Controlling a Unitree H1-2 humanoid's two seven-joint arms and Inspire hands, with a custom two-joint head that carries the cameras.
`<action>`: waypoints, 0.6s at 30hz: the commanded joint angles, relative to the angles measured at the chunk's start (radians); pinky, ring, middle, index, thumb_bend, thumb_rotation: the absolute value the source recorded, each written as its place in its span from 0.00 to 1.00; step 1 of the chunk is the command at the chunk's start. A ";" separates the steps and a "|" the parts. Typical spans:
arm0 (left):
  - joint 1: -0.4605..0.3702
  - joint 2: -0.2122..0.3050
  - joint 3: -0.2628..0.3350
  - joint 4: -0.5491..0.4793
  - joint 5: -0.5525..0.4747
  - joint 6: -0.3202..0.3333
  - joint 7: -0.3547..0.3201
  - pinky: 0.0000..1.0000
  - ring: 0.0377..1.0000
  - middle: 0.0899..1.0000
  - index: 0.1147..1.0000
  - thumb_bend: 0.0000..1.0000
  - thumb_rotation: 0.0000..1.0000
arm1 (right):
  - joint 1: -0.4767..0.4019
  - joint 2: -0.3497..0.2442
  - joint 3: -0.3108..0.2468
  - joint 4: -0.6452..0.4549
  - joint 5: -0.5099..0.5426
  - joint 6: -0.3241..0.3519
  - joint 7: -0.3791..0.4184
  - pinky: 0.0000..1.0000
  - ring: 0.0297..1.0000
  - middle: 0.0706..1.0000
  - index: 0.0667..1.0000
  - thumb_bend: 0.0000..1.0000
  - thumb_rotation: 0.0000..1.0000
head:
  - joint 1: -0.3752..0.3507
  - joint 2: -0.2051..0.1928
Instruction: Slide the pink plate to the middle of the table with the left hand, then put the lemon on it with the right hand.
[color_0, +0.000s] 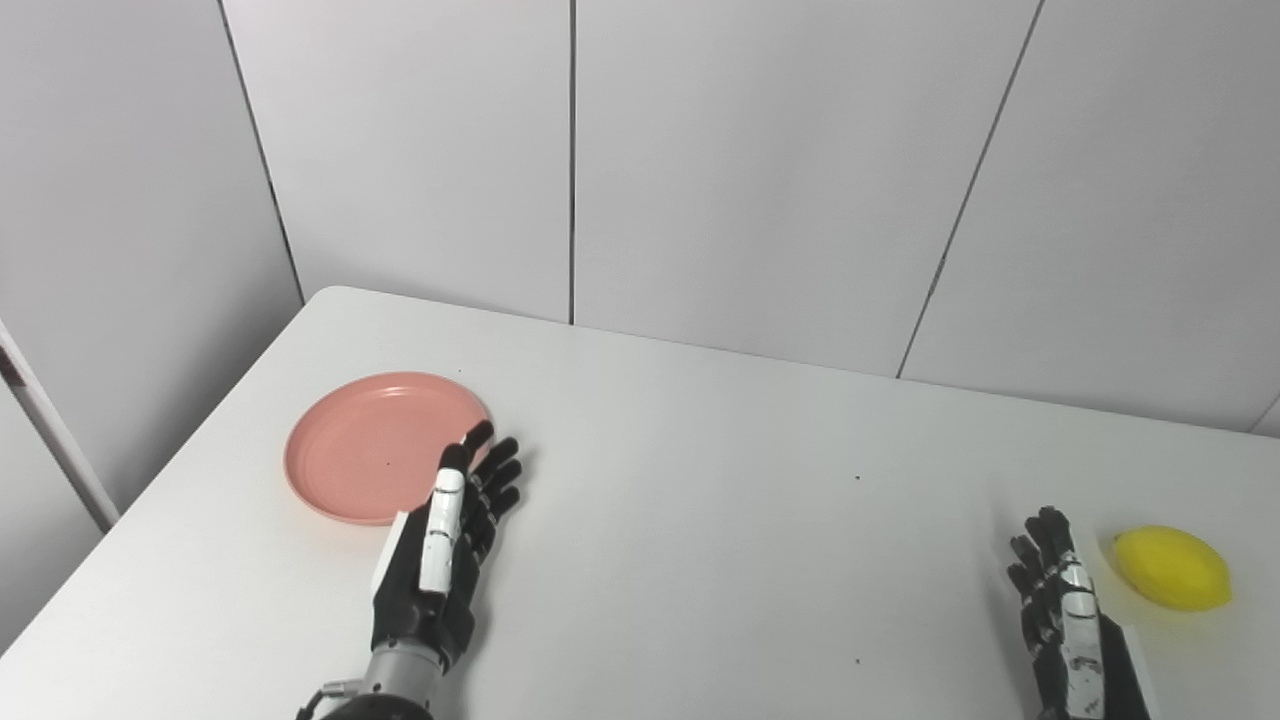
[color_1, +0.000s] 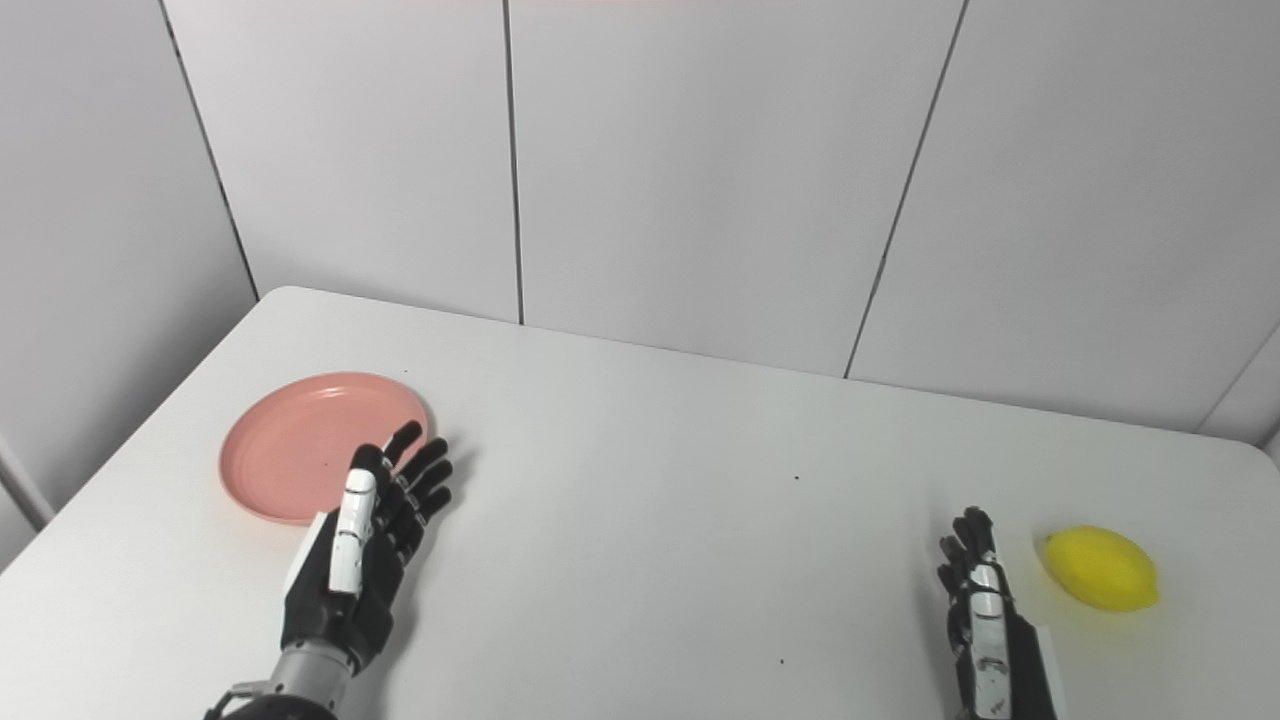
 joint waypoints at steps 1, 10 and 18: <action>-0.046 0.002 -0.001 -0.043 -0.015 0.044 -0.001 0.95 0.92 0.91 0.92 0.76 0.93 | 0.052 0.021 0.008 0.054 0.002 -0.020 0.001 1.00 0.97 0.97 0.97 0.66 0.98 | -0.001 0.003; -0.146 0.063 0.046 -0.101 -0.104 0.153 0.032 0.96 0.93 0.92 0.94 0.80 0.92 | 0.059 0.023 0.014 0.029 -0.008 0.005 -0.005 1.00 0.97 0.98 0.97 0.64 1.00 | 0.000 0.012; -0.202 0.205 0.077 -0.057 -0.178 0.151 -0.005 0.94 0.92 0.93 0.95 0.82 0.95 | 0.058 0.021 0.015 0.032 -0.009 -0.005 0.001 1.00 0.97 0.98 0.97 0.65 1.00 | 0.001 0.015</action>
